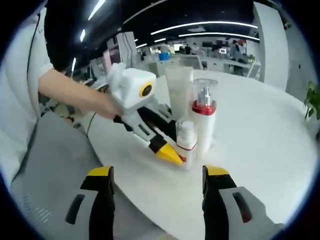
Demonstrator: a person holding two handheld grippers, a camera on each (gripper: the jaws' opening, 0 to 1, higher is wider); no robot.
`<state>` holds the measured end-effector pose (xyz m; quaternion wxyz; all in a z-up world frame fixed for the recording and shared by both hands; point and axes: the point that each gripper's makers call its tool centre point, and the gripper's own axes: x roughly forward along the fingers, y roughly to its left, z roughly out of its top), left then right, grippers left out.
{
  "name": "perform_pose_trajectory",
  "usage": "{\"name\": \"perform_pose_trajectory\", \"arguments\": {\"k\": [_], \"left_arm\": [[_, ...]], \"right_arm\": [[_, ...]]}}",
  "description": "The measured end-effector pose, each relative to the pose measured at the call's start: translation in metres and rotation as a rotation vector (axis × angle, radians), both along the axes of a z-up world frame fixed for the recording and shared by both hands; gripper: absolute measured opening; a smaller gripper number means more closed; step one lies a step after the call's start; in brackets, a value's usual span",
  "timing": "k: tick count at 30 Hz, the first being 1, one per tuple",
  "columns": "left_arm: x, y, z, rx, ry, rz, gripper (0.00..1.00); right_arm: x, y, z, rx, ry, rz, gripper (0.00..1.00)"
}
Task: Arrange the skincare products in the storage area until every visible bottle or jar stands upright without overlapping.
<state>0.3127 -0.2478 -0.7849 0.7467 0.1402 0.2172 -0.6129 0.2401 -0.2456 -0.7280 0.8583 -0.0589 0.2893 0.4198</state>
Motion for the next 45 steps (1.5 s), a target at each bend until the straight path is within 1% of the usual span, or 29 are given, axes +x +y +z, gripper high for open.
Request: {"name": "perform_pose_trajectory", "arguments": {"k": [8,16,19,29,35,39,43,45], "left_arm": [[-0.003,0.000,0.000,0.000,0.011,-0.003,0.17],[-0.002,0.001,0.003,-0.005,0.014,0.003,0.17],[-0.001,0.003,0.003,-0.001,0.013,0.005,0.17],[-0.001,0.010,0.004,0.014,0.001,0.014,0.19],[-0.004,0.018,0.011,0.024,-0.007,0.027,0.19],[-0.006,0.027,0.014,0.025,-0.010,0.044,0.21],[-0.011,0.035,0.022,0.011,0.003,0.073,0.27],[-0.014,0.040,0.024,0.011,0.006,0.085,0.29]], "right_arm": [[0.001,0.002,0.009,0.069,0.008,-0.051,0.82],[0.002,0.002,0.012,0.085,0.011,-0.074,0.92],[0.003,0.002,0.011,0.081,0.015,-0.083,0.99],[0.003,0.004,0.013,0.082,0.014,-0.089,1.00],[0.004,0.008,0.021,0.087,-0.001,-0.100,1.00],[0.004,0.016,0.026,0.089,-0.021,-0.099,1.00],[0.003,0.022,0.026,0.092,-0.003,-0.105,1.00],[0.002,0.024,0.028,0.095,-0.008,-0.106,1.00]]}}
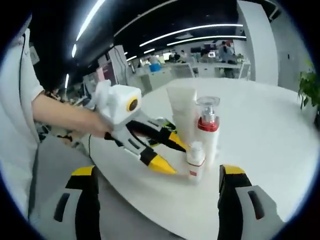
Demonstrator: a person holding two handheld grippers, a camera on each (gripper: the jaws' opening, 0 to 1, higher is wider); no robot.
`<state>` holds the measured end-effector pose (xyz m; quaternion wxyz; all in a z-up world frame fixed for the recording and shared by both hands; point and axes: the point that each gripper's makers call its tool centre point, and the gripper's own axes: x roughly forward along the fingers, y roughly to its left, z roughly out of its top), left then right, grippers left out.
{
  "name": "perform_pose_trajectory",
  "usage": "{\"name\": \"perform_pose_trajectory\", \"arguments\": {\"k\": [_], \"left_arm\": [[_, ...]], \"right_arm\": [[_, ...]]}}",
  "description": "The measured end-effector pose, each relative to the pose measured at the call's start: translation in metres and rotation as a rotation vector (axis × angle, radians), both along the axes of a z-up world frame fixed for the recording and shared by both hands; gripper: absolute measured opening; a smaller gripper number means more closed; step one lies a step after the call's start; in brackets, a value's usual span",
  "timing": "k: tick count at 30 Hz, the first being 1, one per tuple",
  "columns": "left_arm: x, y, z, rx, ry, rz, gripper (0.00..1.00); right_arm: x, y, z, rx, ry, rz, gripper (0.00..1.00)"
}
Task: Arrange the skincare products in the storage area until every visible bottle or jar stands upright without overlapping.
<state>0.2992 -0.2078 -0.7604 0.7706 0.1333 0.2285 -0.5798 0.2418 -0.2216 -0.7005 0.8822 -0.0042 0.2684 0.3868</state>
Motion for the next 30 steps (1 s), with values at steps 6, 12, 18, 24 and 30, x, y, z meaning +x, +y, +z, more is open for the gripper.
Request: {"name": "perform_pose_trajectory", "arguments": {"k": [6,12,18,24,30], "left_arm": [[-0.003,0.020,0.009,-0.016,0.014,0.073,0.35],[-0.013,0.046,0.014,-0.029,0.046,0.160,0.42],[-0.027,0.072,0.015,-0.031,0.076,0.248,0.50],[-0.036,0.099,0.021,-0.037,0.084,0.329,0.57],[-0.045,0.127,0.024,-0.036,0.090,0.419,0.67]], "right_arm": [[-0.001,0.000,0.003,-0.017,-0.015,-0.003,1.00],[0.003,0.001,0.012,0.000,-0.031,-0.023,1.00],[0.005,0.008,0.012,-0.029,-0.049,-0.012,1.00],[0.004,0.018,0.021,-0.012,-0.066,0.002,1.00],[0.001,0.022,0.023,-0.007,-0.069,0.009,1.00]]}}
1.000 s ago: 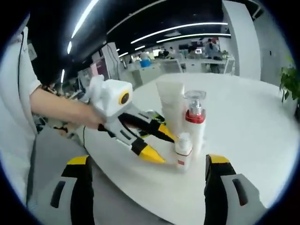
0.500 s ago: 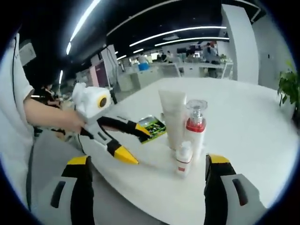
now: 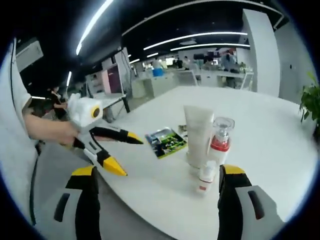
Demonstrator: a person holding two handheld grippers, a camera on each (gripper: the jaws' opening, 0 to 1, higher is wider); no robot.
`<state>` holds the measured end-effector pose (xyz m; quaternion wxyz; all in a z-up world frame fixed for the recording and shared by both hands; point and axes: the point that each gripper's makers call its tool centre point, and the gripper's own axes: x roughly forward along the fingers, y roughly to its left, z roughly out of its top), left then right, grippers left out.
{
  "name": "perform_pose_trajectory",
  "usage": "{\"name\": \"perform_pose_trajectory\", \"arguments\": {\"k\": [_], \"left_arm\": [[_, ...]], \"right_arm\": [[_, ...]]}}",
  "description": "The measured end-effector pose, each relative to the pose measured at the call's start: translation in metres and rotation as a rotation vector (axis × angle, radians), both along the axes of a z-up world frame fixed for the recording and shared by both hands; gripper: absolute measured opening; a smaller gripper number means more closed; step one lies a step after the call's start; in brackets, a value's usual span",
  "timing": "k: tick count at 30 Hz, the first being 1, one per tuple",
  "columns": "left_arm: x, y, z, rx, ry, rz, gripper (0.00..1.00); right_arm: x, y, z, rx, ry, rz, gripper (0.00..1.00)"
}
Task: Arrange the skincare products in the storage area until every visible bottle or jar stands upright without overlapping.
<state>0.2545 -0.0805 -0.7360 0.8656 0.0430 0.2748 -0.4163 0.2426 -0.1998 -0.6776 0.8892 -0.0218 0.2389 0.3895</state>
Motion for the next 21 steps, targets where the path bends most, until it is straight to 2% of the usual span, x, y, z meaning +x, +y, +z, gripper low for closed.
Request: {"name": "perform_pose_trajectory", "arguments": {"k": [4,13,21], "left_arm": [[-0.006,0.020,0.004,0.003,0.003,0.068,0.76],[-0.021,0.054,0.013,0.001,0.013,0.169,0.83],[-0.038,0.060,0.032,0.012,0.005,0.191,0.89]], "right_arm": [[-0.002,0.001,0.000,-0.006,0.000,0.002,1.00],[-0.004,0.002,0.002,0.003,0.001,0.003,1.00],[-0.006,0.001,0.004,0.009,0.002,0.004,1.00]]}}
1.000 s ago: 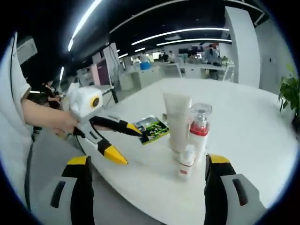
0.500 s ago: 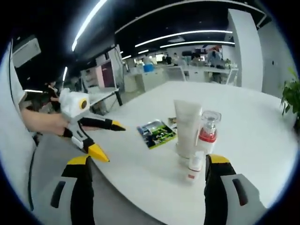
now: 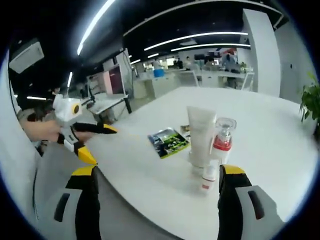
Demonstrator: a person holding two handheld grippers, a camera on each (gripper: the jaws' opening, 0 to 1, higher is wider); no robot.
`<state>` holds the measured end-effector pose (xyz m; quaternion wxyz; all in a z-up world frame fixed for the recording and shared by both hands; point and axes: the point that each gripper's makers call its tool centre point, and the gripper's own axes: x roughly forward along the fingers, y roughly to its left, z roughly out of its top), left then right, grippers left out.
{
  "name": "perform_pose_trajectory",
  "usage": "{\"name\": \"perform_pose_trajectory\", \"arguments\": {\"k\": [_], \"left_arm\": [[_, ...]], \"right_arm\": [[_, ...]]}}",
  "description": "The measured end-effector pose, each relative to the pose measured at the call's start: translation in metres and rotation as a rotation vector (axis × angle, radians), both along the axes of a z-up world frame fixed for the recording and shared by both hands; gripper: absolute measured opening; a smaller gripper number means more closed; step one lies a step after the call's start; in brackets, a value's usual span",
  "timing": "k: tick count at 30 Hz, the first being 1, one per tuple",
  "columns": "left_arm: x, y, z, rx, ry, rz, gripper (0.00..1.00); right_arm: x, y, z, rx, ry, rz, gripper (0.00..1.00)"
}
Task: Arrange the skincare products in the storage area until every visible bottle or jar stands upright without overlapping.
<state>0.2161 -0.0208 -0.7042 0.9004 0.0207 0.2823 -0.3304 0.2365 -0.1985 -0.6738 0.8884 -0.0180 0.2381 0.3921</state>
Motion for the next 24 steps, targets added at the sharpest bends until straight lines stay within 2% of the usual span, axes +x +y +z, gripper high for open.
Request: {"name": "perform_pose_trajectory", "arguments": {"k": [9,18,24], "left_arm": [[-0.010,0.003,0.004,-0.001,0.013,0.011,0.99],[-0.017,0.016,0.010,-0.002,0.023,0.053,0.99],[-0.023,0.017,0.002,0.022,0.040,0.063,0.98]], "right_arm": [[-0.002,-0.001,0.003,0.008,-0.003,-0.002,1.00],[-0.004,-0.001,0.005,0.011,-0.005,0.002,1.00],[-0.006,-0.002,0.003,0.005,-0.011,-0.003,0.99]]}}
